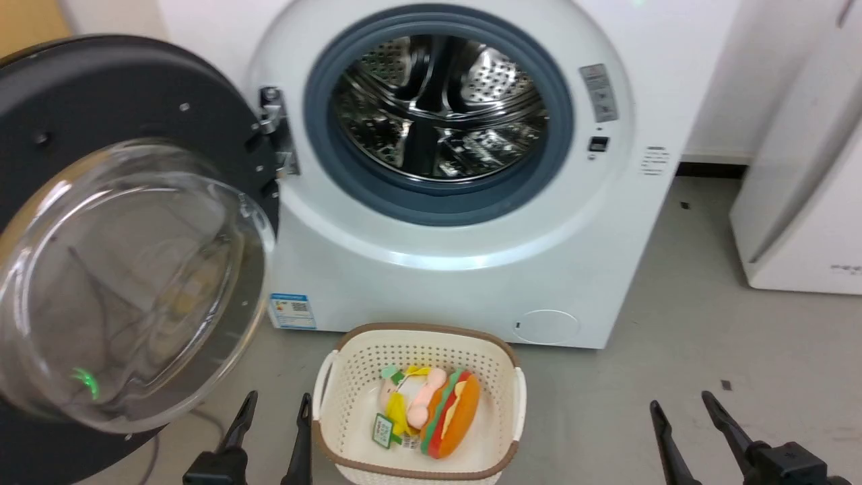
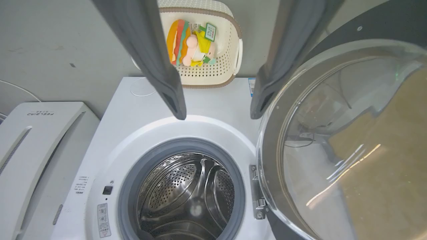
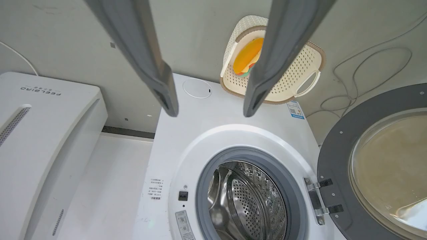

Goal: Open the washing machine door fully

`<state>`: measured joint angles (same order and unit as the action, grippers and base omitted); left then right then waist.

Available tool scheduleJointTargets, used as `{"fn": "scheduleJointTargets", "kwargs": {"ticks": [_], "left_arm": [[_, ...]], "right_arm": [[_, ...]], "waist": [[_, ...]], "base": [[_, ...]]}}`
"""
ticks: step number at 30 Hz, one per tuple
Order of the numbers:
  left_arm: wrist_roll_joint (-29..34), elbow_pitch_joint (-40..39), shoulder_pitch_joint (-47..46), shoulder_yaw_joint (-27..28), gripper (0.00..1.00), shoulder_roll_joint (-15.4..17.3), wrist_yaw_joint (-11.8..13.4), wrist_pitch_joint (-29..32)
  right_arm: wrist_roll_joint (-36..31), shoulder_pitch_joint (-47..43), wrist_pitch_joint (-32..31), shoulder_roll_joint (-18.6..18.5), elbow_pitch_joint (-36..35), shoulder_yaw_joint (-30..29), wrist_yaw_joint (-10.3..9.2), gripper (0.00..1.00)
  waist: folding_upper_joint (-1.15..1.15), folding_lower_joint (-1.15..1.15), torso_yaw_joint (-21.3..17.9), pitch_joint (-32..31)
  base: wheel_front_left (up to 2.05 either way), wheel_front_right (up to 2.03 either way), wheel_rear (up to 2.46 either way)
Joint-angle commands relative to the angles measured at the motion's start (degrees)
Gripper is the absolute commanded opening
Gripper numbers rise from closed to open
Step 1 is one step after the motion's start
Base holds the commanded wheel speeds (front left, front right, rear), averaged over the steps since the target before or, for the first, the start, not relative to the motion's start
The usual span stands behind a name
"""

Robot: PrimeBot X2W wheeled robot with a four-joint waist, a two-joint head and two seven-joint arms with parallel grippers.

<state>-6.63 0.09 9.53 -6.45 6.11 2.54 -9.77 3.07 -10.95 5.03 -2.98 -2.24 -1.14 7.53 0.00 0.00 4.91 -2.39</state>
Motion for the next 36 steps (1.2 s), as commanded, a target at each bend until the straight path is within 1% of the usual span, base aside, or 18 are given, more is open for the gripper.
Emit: {"fn": "scheduleJointTargets", "kwargs": {"ticks": [1, 3, 5, 9, 13, 23, 24, 36], "left_arm": [[0.32, -0.14, -0.92, -0.05, 1.0, 0.09, -0.14, 0.25], [0.3, 0.01, -1.38, 0.0, 1.0, 0.06, 0.23, 0.75], [-0.01, 0.13, -1.44, 0.3, 1.0, 0.02, 0.59, 1.05], [-0.8, 0.57, -0.9, 0.88, 1.0, -0.14, 1.37, 1.73], [-1.49, 1.18, 0.09, 1.04, 1.0, -0.31, 2.06, 1.99], [-1.82, 1.53, 0.21, 0.63, 1.0, 0.44, 1.99, 2.35], [-1.63, 1.5, -0.15, 0.63, 0.0, 0.2, 1.82, 2.27], [-0.97, 1.38, -0.9, 1.09, 0.0, -0.12, 1.47, 2.87]], "right_arm": [[-0.51, 0.35, -0.22, 0.11, -0.56, 0.14, -0.04, 1.0], [-0.86, 0.08, -0.67, 0.11, -1.13, 0.45, -0.04, 1.0], [0.16, -0.21, -0.96, 0.11, -1.47, 0.39, -0.04, 1.0], [0.16, -0.27, -1.17, 0.11, -1.75, 0.59, -0.04, 1.0], [0.37, 0.02, -1.23, 0.11, -1.52, 0.9, -0.04, 1.0], [0.74, 0.51, -0.97, 0.11, -1.03, 1.15, -0.04, 1.0], [0.56, -0.11, -1.19, 0.0, -1.11, 1.09, 0.0, 0.0], [0.26, 0.75, -1.52, 0.01, -0.84, 1.07, 0.0, 0.0]], "waist": [[0.0, 0.0, -1.24, -0.12], [0.0, 0.0, -2.37, -0.28], [0.0, 0.0, -3.26, -0.38], [0.0, 0.0, -4.24, -0.36], [0.0, 0.0, -4.28, -0.29], [0.0, 0.0, -3.98, 0.0], [0.0, 0.0, -3.98, -0.01], [0.0, 0.0, -4.05, 0.19]], "base": [[0.0, 0.0, 0.0], [0.0, 0.0, 0.0], [0.0, 0.0, 0.0], [0.0, 0.0, 0.0], [0.0, 0.0, 0.0], [0.0, 0.0, 0.0], [0.0, 0.0, 0.0], [0.0, 0.0, 0.0]]}}
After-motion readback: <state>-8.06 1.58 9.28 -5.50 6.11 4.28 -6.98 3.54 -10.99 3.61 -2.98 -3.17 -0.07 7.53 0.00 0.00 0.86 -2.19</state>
